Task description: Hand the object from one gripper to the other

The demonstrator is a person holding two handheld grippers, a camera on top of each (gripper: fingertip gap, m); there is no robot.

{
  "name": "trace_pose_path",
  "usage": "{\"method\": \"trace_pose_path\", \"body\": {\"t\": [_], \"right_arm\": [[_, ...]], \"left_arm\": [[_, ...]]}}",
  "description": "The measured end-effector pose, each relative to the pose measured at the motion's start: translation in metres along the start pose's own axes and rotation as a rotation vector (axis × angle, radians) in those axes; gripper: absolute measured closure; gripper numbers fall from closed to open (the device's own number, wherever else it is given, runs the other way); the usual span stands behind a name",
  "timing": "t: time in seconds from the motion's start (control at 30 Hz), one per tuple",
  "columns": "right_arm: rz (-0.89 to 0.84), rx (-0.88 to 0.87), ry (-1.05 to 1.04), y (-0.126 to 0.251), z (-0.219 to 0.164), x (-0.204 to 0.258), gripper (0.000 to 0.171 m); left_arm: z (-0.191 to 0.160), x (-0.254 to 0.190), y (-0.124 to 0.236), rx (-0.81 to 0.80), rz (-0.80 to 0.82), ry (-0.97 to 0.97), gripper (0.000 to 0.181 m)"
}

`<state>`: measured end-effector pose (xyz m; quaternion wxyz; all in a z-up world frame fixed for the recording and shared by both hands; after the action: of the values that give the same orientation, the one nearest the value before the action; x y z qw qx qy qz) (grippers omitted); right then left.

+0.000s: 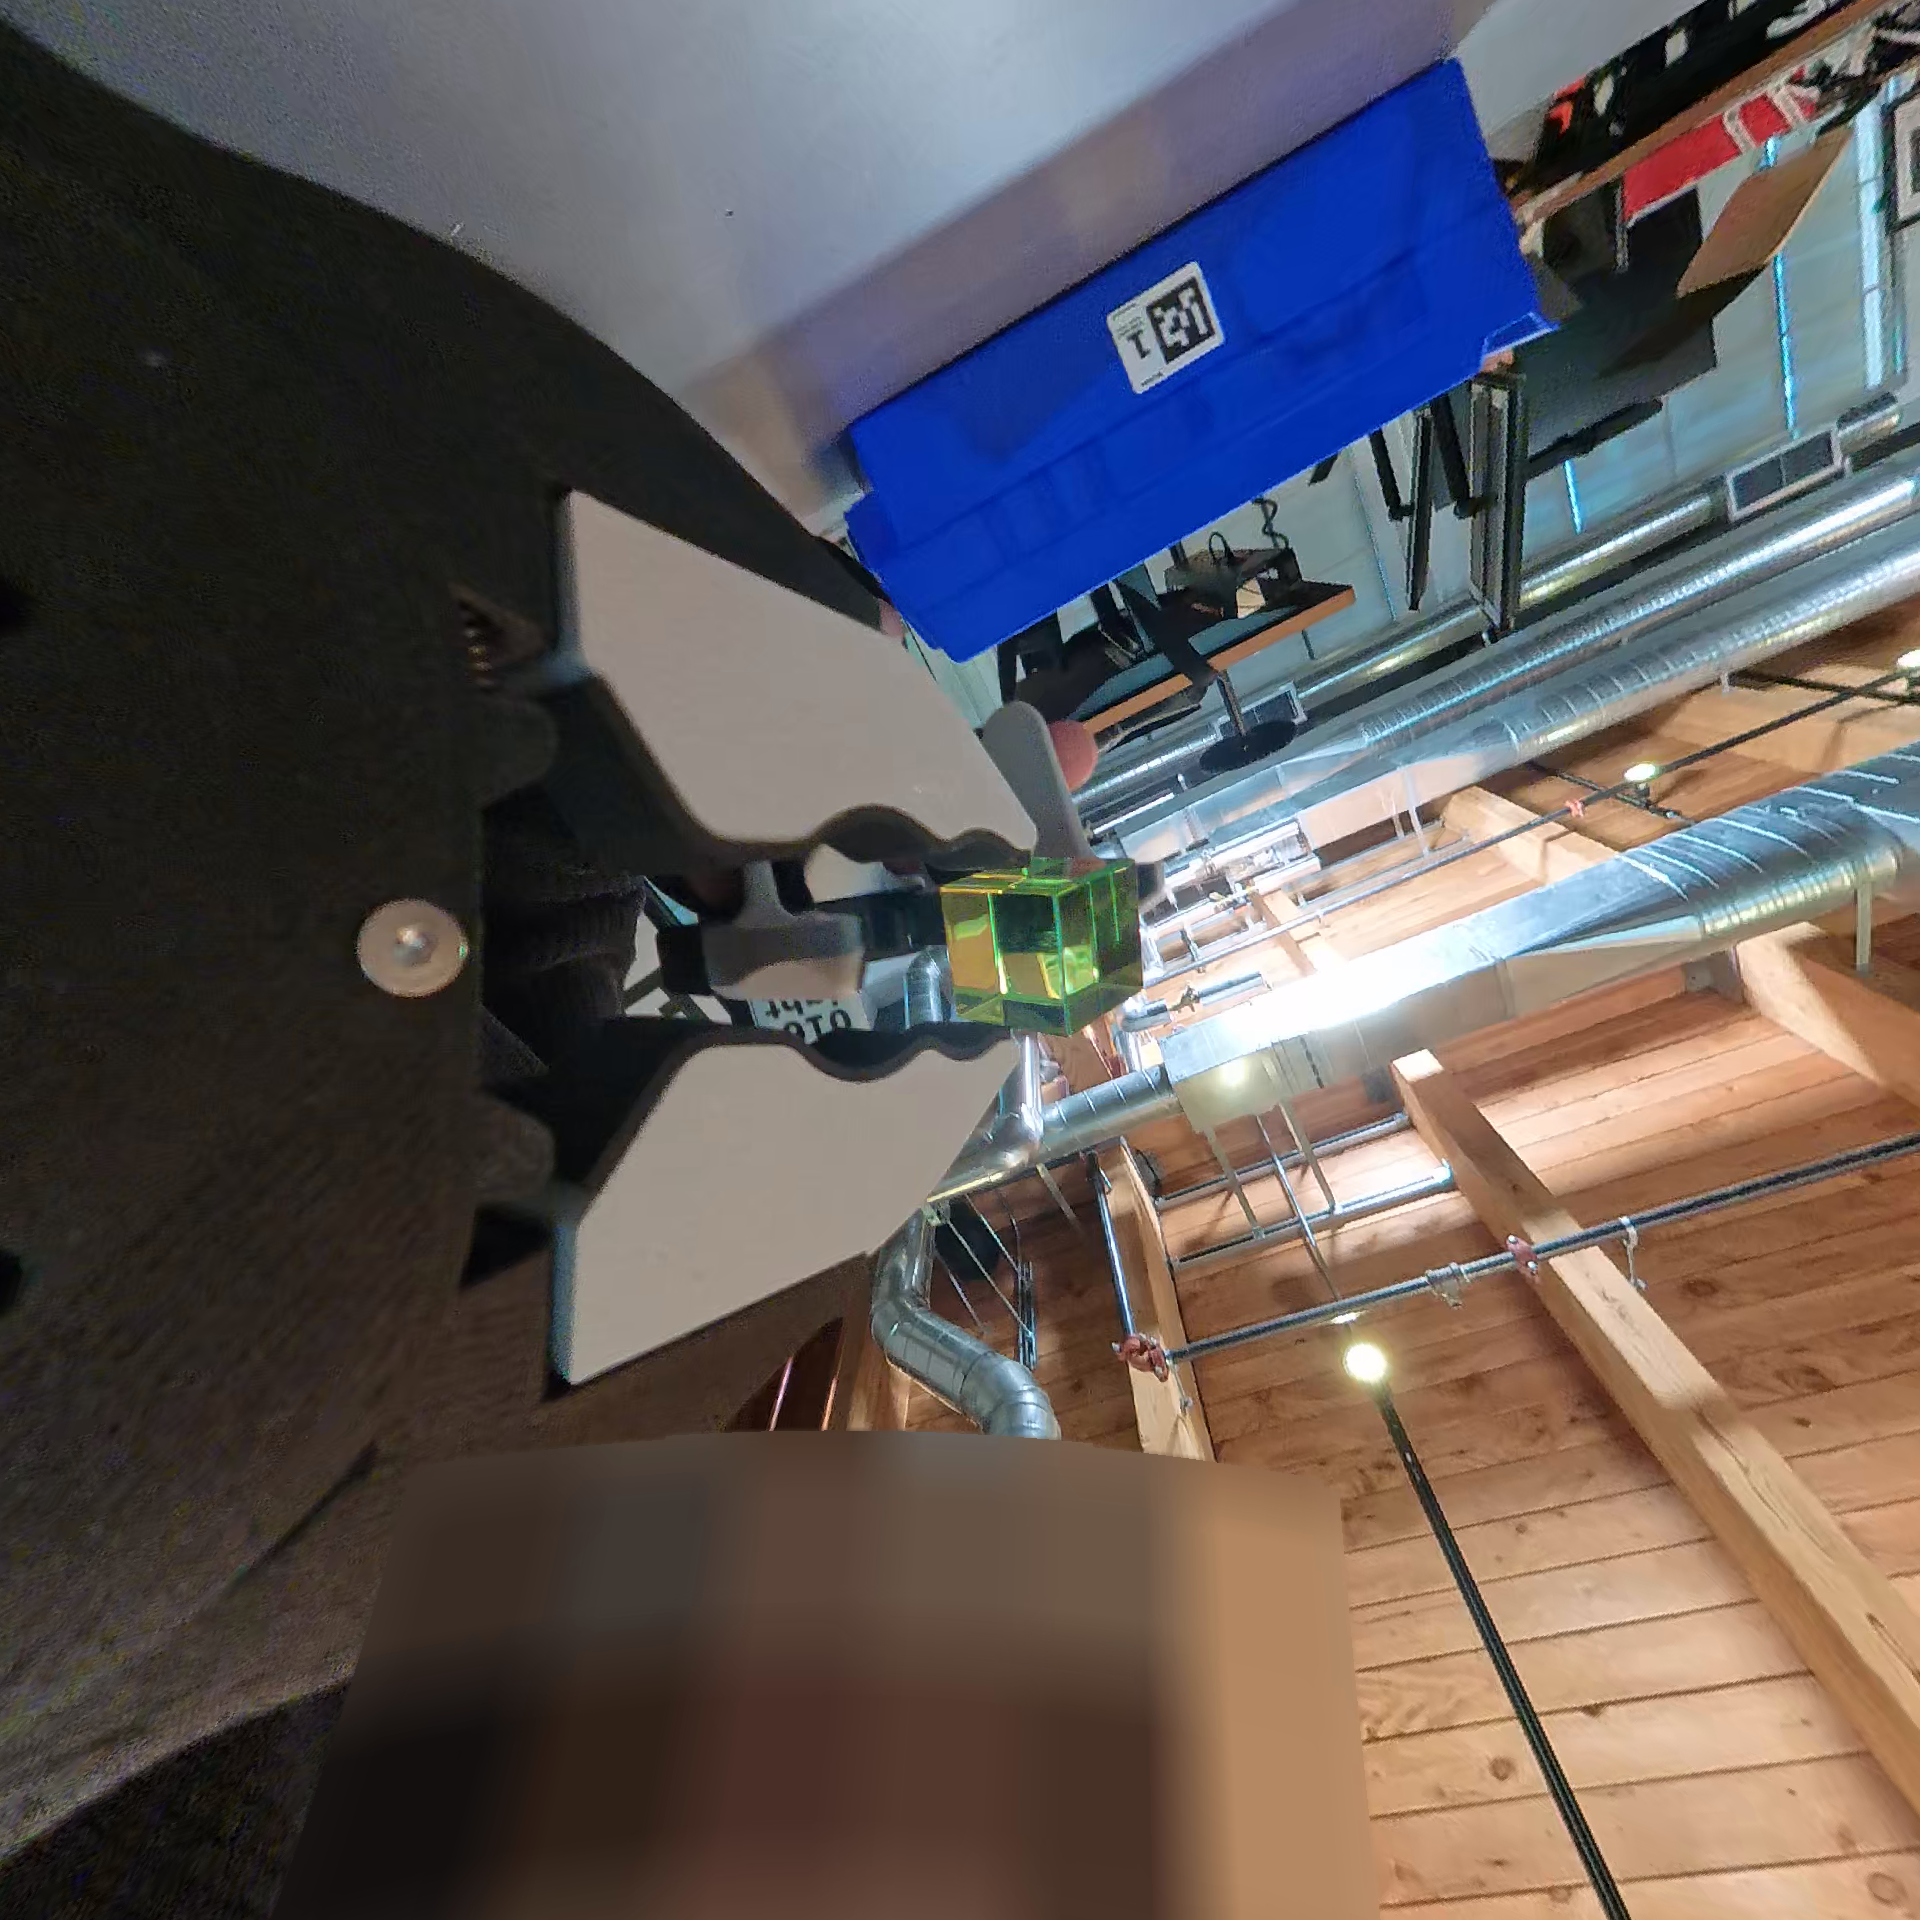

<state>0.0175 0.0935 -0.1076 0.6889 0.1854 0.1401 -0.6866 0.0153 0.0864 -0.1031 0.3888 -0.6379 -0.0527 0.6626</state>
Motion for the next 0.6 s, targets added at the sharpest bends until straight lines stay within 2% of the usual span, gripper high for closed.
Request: {"method": "trace_pose_path", "body": {"t": [0.03,0.23,0.47,0.53,0.6], "right_arm": [[-0.005,-0.004,0.007,0.000,0.002,0.001,0.113],[-0.010,0.016,0.062,0.001,0.006,0.007,0.139],[0.005,0.022,0.009,0.004,0.011,0.006,0.141],[0.010,0.012,0.007,0.006,0.012,0.003,0.141],[0.032,0.011,-0.042,0.008,0.011,0.001,0.141]], "left_arm": [[-0.004,0.001,-0.001,0.004,0.009,-0.002,0.152],[-0.014,0.002,-0.002,-0.040,-0.014,0.056,0.151],[-0.017,-0.003,-0.003,-0.020,-0.056,0.094,0.151],[-0.013,0.002,-0.001,-0.038,-0.032,0.140,0.134],[-0.011,0.006,0.000,-0.025,0.023,0.098,0.118]]}}
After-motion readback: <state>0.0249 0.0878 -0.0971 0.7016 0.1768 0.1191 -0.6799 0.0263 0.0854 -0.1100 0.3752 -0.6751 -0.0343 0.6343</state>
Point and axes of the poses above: each gripper's, where its closed fingertips meet, y back along the fingers, z out of its top, x = y × z across the jaws, the point moved 1 cm from there along y, back along the fingers
